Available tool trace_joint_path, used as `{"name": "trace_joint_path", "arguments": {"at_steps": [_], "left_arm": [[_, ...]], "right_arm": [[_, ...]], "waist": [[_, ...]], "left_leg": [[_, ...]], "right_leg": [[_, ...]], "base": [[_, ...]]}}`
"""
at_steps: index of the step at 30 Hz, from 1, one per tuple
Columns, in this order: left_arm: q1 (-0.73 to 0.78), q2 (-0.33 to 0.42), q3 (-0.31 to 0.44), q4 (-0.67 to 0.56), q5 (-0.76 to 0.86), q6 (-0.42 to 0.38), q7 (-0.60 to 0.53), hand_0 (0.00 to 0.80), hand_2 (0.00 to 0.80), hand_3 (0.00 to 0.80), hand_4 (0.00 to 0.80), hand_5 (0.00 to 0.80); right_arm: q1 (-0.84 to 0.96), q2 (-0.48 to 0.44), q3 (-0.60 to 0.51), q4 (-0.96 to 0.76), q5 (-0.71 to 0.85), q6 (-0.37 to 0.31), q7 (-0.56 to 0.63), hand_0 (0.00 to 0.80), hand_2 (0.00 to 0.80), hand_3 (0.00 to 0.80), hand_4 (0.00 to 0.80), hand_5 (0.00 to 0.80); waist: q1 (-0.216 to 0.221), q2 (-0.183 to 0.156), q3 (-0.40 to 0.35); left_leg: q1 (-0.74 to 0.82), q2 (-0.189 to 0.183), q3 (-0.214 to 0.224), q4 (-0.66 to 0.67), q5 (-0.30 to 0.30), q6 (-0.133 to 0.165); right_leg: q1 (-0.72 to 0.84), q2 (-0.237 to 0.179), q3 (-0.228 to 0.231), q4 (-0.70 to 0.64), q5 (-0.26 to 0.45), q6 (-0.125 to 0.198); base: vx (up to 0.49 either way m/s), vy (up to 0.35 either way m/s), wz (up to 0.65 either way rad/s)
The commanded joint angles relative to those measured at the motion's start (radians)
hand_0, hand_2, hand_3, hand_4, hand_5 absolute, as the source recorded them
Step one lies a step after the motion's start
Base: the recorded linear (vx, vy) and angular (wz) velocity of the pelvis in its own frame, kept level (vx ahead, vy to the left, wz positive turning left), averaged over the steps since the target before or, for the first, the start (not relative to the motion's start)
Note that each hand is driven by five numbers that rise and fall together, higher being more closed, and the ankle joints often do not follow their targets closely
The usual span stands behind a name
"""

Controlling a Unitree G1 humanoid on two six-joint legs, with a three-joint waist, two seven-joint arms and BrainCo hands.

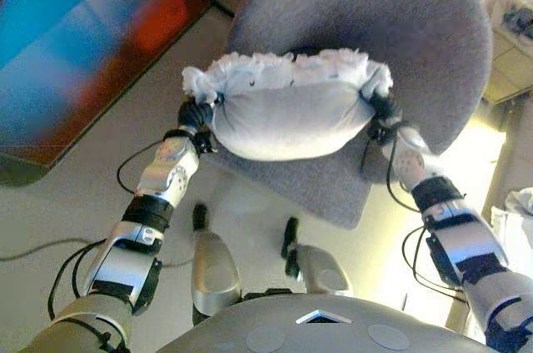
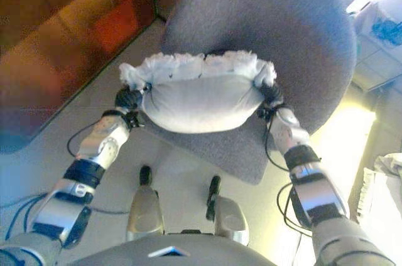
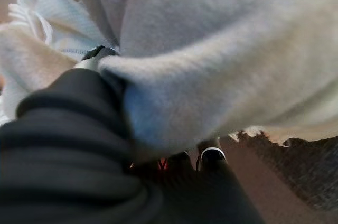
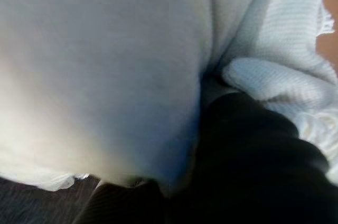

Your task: Pick up the cushion and take it to the sofa

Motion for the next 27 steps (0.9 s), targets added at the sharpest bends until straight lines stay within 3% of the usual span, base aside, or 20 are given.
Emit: {"name": "trace_joint_path", "arguments": {"at_steps": [1, 5, 12, 19, 22, 24, 27], "left_arm": [[-0.155, -0.034, -0.089, -0.008, -0.030, -0.073, -0.002, 0.800, 0.800, 0.800, 0.800, 0.800], [-0.212, -0.073, -0.094, 0.049, -0.071, -0.084, 0.000, 0.800, 0.800, 0.800, 0.800, 0.800], [-0.233, -0.110, -0.109, 0.015, -0.068, -0.073, -0.018, 0.800, 0.800, 0.800, 0.800, 0.800], [-0.274, -0.121, -0.151, -0.040, -0.070, -0.004, -0.036, 0.800, 0.800, 0.800, 0.800, 0.800], [-0.321, -0.139, -0.174, -0.061, -0.165, 0.049, -0.009, 0.800, 0.800, 0.800, 0.800, 0.800], [-0.355, -0.165, -0.166, -0.035, -0.272, 0.062, 0.041, 0.800, 0.800, 0.800, 0.800, 0.800], [-0.407, -0.186, -0.154, 0.051, -0.294, 0.046, 0.076, 0.800, 0.800, 0.800, 0.800, 0.800]], "right_arm": [[-0.160, 0.012, 0.001, -0.039, 0.065, -0.065, -0.021, 0.800, 0.800, 0.800, 0.800, 0.800], [-0.214, 0.011, -0.010, 0.006, 0.057, -0.061, -0.035, 0.800, 0.800, 0.800, 0.800, 0.800], [-0.260, -0.031, -0.031, 0.030, 0.027, -0.078, -0.058, 0.800, 0.800, 0.800, 0.800, 0.800], [-0.297, -0.088, -0.044, 0.052, 0.042, -0.057, -0.054, 0.800, 0.800, 0.800, 0.800, 0.800], [-0.342, -0.114, -0.019, 0.097, 0.018, -0.033, -0.018, 0.800, 0.800, 0.800, 0.800, 0.800], [-0.386, -0.120, 0.010, 0.144, -0.008, -0.017, 0.013, 0.800, 0.800, 0.800, 0.800, 0.800], [-0.450, -0.122, 0.050, 0.207, -0.051, 0.022, 0.061, 0.800, 0.800, 0.800, 0.800, 0.800]], "waist": [[0.009, -0.019, 0.034], [0.003, 0.001, 0.052], [0.001, 0.018, 0.082], [-0.002, -0.011, 0.082], [-0.003, -0.023, 0.077], [-0.003, -0.032, 0.070], [-0.005, -0.036, 0.063]], "left_leg": [[-0.119, 0.007, -0.042, 0.243, -0.134, -0.014], [-0.164, -0.007, -0.050, 0.285, -0.156, -0.009], [-0.162, -0.028, -0.043, 0.258, -0.150, -0.003], [-0.139, -0.018, -0.033, 0.247, -0.149, -0.004], [-0.131, -0.011, -0.028, 0.246, -0.148, -0.007], [-0.131, -0.006, -0.026, 0.257, -0.154, -0.009], [-0.152, -0.002, -0.026, 0.293, -0.169, -0.014]], "right_leg": [[-0.067, -0.097, 0.042, 0.066, 0.026, 0.056], [-0.142, -0.120, 0.055, 0.152, -0.002, 0.054], [-0.167, -0.128, 0.063, 0.158, 0.001, 0.066], [-0.117, -0.113, 0.050, 0.115, 0.013, 0.074], [-0.093, -0.105, 0.042, 0.094, 0.018, 0.076], [-0.083, -0.104, 0.035, 0.090, 0.017, 0.076], [-0.096, -0.111, 0.028, 0.115, 0.006, 0.072]], "base": [[-0.071, 0.119, 0.18], [-0.021, 0.110, 0.17], [-0.009, 0.054, 0.05], [0.044, -0.049, -0.01], [0.062, -0.069, 0.00], [0.058, -0.044, -0.01], [0.022, -0.007, -0.03]]}}
